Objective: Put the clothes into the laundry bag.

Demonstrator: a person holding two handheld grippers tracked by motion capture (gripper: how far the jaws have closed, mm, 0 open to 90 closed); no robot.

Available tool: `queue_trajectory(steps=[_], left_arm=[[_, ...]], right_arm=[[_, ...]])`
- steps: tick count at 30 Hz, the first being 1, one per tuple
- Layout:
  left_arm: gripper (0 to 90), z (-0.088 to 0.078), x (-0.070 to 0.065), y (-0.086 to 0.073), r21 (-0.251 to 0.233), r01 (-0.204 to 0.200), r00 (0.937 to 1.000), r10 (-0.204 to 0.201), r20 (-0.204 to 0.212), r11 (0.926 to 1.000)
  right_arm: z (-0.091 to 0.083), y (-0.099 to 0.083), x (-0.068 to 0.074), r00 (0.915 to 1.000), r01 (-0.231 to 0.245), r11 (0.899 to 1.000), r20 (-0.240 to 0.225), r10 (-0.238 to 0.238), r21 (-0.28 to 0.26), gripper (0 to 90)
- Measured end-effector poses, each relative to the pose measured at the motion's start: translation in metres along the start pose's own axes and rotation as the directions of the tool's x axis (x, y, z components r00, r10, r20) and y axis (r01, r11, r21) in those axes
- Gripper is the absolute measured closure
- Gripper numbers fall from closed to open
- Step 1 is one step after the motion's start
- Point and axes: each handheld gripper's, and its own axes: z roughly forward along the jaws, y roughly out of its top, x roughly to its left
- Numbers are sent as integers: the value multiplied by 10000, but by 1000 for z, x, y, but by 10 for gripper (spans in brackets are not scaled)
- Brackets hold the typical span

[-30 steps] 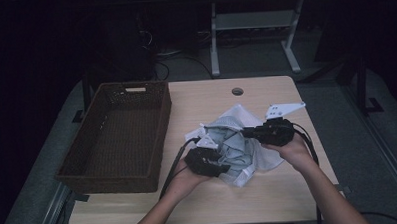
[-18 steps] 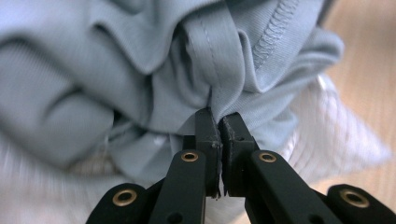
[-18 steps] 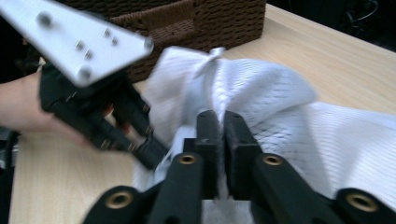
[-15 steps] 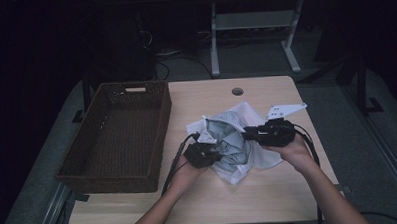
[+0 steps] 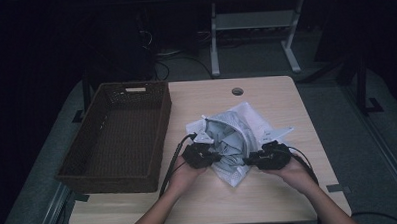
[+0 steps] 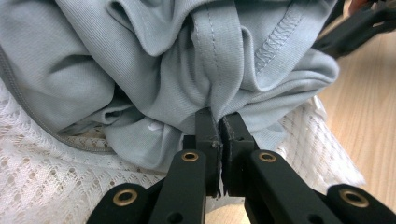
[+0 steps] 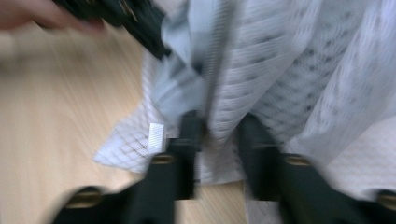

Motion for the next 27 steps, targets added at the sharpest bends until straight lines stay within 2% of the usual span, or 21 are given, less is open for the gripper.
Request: queue_trajectory(steps=[3, 8, 11, 14, 17, 20, 23, 25, 27], left_arm=[[871, -7, -1, 3, -415, 70, 9999, -67, 79, 9991], [872, -18, -10, 24, -1533, -308, 9995, 293, -114, 9877], [871, -5, -10, 39, -1657, -465, 9985, 409, -372, 9851], [871, 20, -8, 51, -1368, -838, 9929, 711, -958, 9870], [872, 43, -2, 55, -1440, -531, 9937, 380, -1057, 9882], [872, 57, 4, 57, -1404, -298, 9917, 117, -1280, 9896], [872, 62, 12, 59, -1374, 26, 9882, -236, -1510, 9905], [868, 64, 14, 59, -1344, 309, 9899, -490, -1333, 9904], [844, 60, 12, 58, -1449, 282, 9928, -446, -1114, 9890]], right_arm=[[-11, 3, 2, 9996, 67, 9994, -263, -76, -331, 857], [-41, 19, 10, 9982, 594, 9891, 14, -598, -1345, 888], [-47, 26, 14, 9959, 891, 9833, -1, -903, -1584, 888], [-56, 32, 17, 9939, 1079, 9756, -9, -1101, -1911, 891], [-66, 33, 16, 9927, 1200, 9704, 189, -1187, -2096, 892], [-78, 32, 9, 9931, 1160, 9654, 421, -1092, -2335, 894], [-88, 31, 4, 9936, 1086, 9616, 588, -967, -2522, 894], [-93, 31, 3, 9924, 1133, 9609, 753, -972, -2528, 894], [-94, 31, 1, 9916, 1149, 9623, 864, -963, -2463, 893]])
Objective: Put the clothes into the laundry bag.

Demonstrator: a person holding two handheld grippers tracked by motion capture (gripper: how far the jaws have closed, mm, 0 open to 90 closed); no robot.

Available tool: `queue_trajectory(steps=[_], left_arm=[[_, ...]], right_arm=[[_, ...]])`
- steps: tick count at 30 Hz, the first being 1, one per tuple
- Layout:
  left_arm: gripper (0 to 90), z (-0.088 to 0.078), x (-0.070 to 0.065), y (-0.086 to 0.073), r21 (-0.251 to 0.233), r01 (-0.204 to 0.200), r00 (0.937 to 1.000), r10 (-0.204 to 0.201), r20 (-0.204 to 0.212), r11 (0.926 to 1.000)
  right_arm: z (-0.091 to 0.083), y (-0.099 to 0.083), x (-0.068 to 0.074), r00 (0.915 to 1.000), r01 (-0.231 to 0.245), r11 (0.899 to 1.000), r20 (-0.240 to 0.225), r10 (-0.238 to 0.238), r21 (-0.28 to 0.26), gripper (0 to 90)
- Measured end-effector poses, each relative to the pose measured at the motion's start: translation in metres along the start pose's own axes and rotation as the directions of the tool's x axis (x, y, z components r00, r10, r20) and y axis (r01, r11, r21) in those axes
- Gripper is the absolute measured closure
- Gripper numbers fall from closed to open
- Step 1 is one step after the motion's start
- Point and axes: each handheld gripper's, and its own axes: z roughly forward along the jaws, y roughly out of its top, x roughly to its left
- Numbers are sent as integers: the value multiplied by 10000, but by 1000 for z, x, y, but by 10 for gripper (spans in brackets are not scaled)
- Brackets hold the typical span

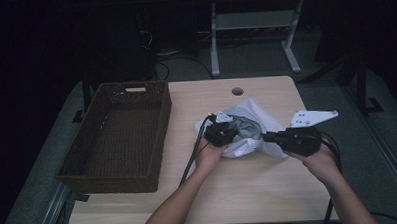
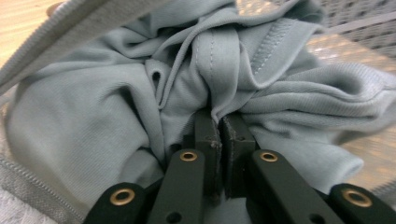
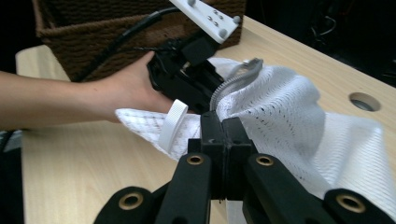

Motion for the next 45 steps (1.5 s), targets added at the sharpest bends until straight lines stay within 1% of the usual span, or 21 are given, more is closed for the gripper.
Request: queue_trajectory(steps=[2, 5, 6, 8, 10, 14, 16, 20, 22, 26, 28, 30, 31, 32, 34, 35, 37, 39, 41, 43, 45], left_arm=[[767, -9, -3, 0, -24, -70, 9999, 71, 147, 10000], [642, -31, -4, 0, -85, -192, 9992, 195, 353, 9998], [621, -40, -4, 0, -136, -200, 9990, 205, 401, 9997], [566, -56, -3, -1, -193, -250, 9970, 264, 726, 9995], [517, -69, -5, -4, 65, -426, 9952, 419, 886, 9991], [474, -76, -4, -13, 522, -657, 9943, 610, 877, 9965], [467, -73, 0, -17, 708, -593, 9963, 546, 670, 9957], [457, -62, 8, -21, 825, -285, 9965, 218, 812, 9962], [446, -52, 5, -19, 999, -405, 9940, 299, 1051, 9942], [447, -25, -7, -16, 1396, -875, 9878, 678, 1402, 9863], [553, -12, -13, -15, 1522, -1185, 9851, 969, 1420, 9812], [779, -1, -17, -14, 1563, -1279, 9833, 1047, 1489, 9794], [820, 2, -18, -12, 1465, -1161, 9837, 934, 1535, 9824], [832, 3, -19, -10, 1322, -1084, 9837, 872, 1570, 9853], [842, -2, -23, -1, 614, -837, 9833, 724, 1667, 9946], [845, -7, -25, 4, 298, -830, 9818, 766, 1739, 9961], [847, -18, -30, 15, -392, -772, 9815, 829, 1725, 9962], [848, -29, -33, 26, -973, -767, 9814, 923, 1684, 9923], [848, -39, -36, 35, -1480, -826, 9816, 1061, 1585, 9855], [848, -49, -38, 41, -1888, -847, 9819, 1142, 1511, 9784], [848, -54, -40, 43, -2123, -867, 9812, 1203, 1507, 9733]], right_arm=[[0, -1, -3, 10000, -67, 10000, -38, 67, 1, 893], [1, -2, -7, 9999, -150, 9999, -81, 151, 70, 892], [1, -2, -8, 9998, -168, 9998, -87, 169, 89, 892], [3, -4, -10, 9996, -223, 9996, -181, 226, 152, 891], [4, -5, -10, 9995, -217, 9995, -214, 222, 229, 891], [10, -10, -8, 9990, -221, 9985, -388, 240, 501, 890], [13, -13, -7, 9988, -197, 9976, -425, 225, 667, 890], [15, -20, -6, 9984, -243, 9958, -482, 286, 881, 888], [15, -23, -7, 9982, -288, 9948, -494, 337, 974, 889], [15, -24, -7, 9980, -315, 9946, -521, 368, 989, 888], [14, -23, -7, 9979, -264, 9953, -573, 318, 934, 889], [12, -21, -6, 9976, -289, 9958, -604, 342, 865, 889], [11, -21, -6, 9979, -243, 9963, -575, 291, 827, 889], [9, -20, -6, 9983, -224, 9967, -526, 266, 780, 889], [5, -20, -7, 9986, -248, 9971, -455, 281, 722, 889], [4, -20, -8, 9986, -286, 9970, -417, 317, 712, 889], [4, -22, -11, 9986, -367, 9967, -358, 394, 718, 889], [5, -23, -12, 9989, -342, 9966, -302, 366, 755, 888], [5, -22, -11, 9990, -311, 9968, -299, 334, 733, 888], [4, -19, -10, 9994, -229, 9974, -260, 247, 685, 888], [2, -18, -10, 9998, -179, 9974, -81, 185, 702, 888]])
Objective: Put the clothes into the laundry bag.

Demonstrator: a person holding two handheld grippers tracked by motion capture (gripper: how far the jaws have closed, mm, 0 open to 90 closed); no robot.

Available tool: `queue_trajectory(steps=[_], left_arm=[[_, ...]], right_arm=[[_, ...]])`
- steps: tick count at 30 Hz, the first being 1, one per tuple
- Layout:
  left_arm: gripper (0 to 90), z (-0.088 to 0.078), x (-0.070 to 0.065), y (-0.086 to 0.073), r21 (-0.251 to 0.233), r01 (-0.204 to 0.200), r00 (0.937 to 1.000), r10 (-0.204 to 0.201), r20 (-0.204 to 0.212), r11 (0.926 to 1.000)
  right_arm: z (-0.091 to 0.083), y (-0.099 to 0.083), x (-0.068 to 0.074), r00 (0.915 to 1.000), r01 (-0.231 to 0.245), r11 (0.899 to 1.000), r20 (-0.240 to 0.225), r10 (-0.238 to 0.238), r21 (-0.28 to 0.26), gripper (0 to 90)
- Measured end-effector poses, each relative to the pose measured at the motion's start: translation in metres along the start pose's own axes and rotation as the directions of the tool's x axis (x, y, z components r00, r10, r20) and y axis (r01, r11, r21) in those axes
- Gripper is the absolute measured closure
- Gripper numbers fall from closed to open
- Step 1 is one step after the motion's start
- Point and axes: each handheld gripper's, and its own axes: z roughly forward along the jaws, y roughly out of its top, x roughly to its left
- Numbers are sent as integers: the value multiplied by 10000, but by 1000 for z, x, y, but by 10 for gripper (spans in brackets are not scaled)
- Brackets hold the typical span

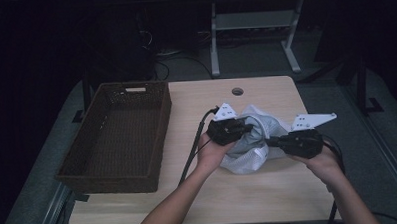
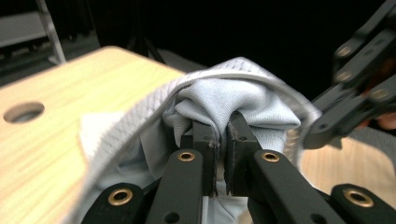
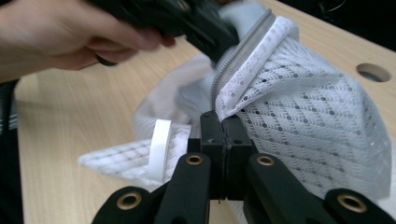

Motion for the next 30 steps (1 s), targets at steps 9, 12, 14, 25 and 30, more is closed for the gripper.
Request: queue_trajectory(steps=[9, 12, 14, 25, 30], left_arm=[[846, 58, 6, -29, 1341, 297, 9994, -270, -222, 9905], [842, 70, 10, -36, 1387, 432, 9976, -351, -599, 9894], [825, 70, 12, -37, 1396, 436, 9954, -311, -906, 9892], [456, -6, 19, -24, 1235, 427, 9988, -391, -310, 9914], [421, -26, 41, -40, 1788, 837, 9956, -746, -574, 9803]], right_arm=[[-6, 1, -4, 9991, -52, 9999, 409, 57, -119, 889], [-13, 4, -6, 9987, -17, 9994, 509, 34, -343, 889], [-16, 3, -9, 9984, -45, 9993, 564, 66, -382, 889], [-12, 0, -12, 9984, -124, 9997, 548, 136, -225, 888], [-10, 0, -12, 9985, -111, 9998, 533, 118, -134, 888]])
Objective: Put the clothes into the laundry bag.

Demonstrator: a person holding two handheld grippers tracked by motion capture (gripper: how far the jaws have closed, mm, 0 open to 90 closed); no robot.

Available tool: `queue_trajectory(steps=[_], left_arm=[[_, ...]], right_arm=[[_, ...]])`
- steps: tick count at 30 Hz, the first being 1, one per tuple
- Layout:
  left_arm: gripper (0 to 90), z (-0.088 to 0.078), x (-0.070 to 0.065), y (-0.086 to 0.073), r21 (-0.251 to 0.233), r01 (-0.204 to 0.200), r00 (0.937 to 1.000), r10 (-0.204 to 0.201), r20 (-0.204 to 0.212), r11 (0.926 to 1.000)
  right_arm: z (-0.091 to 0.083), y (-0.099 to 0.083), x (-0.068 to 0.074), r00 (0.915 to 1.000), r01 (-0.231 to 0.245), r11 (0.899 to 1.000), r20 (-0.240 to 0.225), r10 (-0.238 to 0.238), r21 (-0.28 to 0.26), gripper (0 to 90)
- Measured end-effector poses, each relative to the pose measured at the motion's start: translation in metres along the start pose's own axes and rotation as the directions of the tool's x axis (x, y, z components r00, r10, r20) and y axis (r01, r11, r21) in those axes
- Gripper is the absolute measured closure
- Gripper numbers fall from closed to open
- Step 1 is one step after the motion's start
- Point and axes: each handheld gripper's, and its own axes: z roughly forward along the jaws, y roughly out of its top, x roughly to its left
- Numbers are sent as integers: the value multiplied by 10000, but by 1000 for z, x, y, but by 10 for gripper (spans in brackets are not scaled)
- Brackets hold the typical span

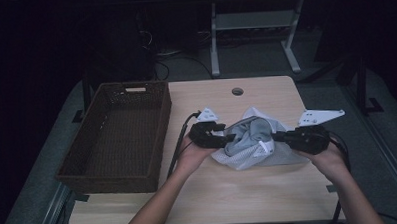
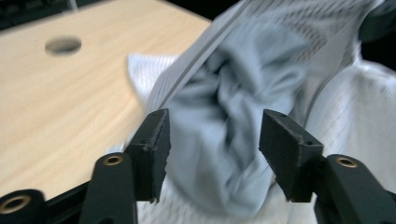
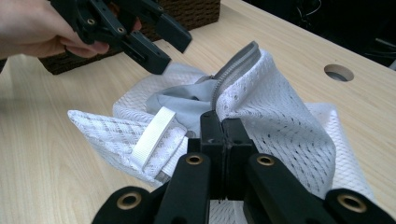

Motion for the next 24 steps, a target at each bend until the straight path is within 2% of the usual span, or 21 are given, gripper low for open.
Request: queue_trajectory(steps=[2, 4, 6, 8, 11, 12, 13, 16, 19, 22, 24], left_arm=[[399, 5, 3, -8, 285, 1, 9998, -7, 200, 9996], [371, 15, 0, -14, 703, -161, 9982, 120, 591, 9974], [365, 24, -4, -17, 898, -266, 9958, 186, 896, 9956], [386, 34, -9, -18, 1284, -551, 9958, 450, 800, 9902], [672, 45, -15, -20, 1732, -1096, 9926, 988, 702, 9788], [758, 45, -16, -20, 1726, -1063, 9934, 972, 605, 9792], [790, 43, -16, -19, 1649, -1019, 9941, 942, 540, 9810], [813, 28, -14, -17, 1106, -780, 9967, 751, 299, 9908], [818, 4, -14, -15, 467, -628, 9980, 630, -35, 9969], [818, -21, -15, -10, -262, -476, 9986, 470, -236, 9985], [816, -32, -19, -3, -553, -617, 9978, 602, -273, 9966]], right_arm=[[2, -1, 0, 10000, 4, 10000, -43, -4, 50, 888], [3, -1, 0, 10000, 16, 9999, -72, -15, 99, 888], [4, 0, 1, 9999, 32, 9999, -99, -31, 143, 888], [5, 0, 1, 9999, 38, 9999, -141, -36, 165, 888], [5, -1, 1, 9999, 65, 9998, -155, -62, 184, 888], [4, -1, 1, 9999, 86, 9998, -148, -83, 185, 888], [4, -1, 1, 9999, 91, 9998, -114, -89, 191, 888], [4, -2, -1, 10000, 55, 9997, -39, -55, 231, 888], [7, -1, -2, 10000, 44, 9997, -54, -43, 258, 888], [13, 1, -2, 9998, 156, 9992, -91, -152, 380, 888], [18, 4, 0, 9995, 285, 9986, -125, -279, 447, 888]])
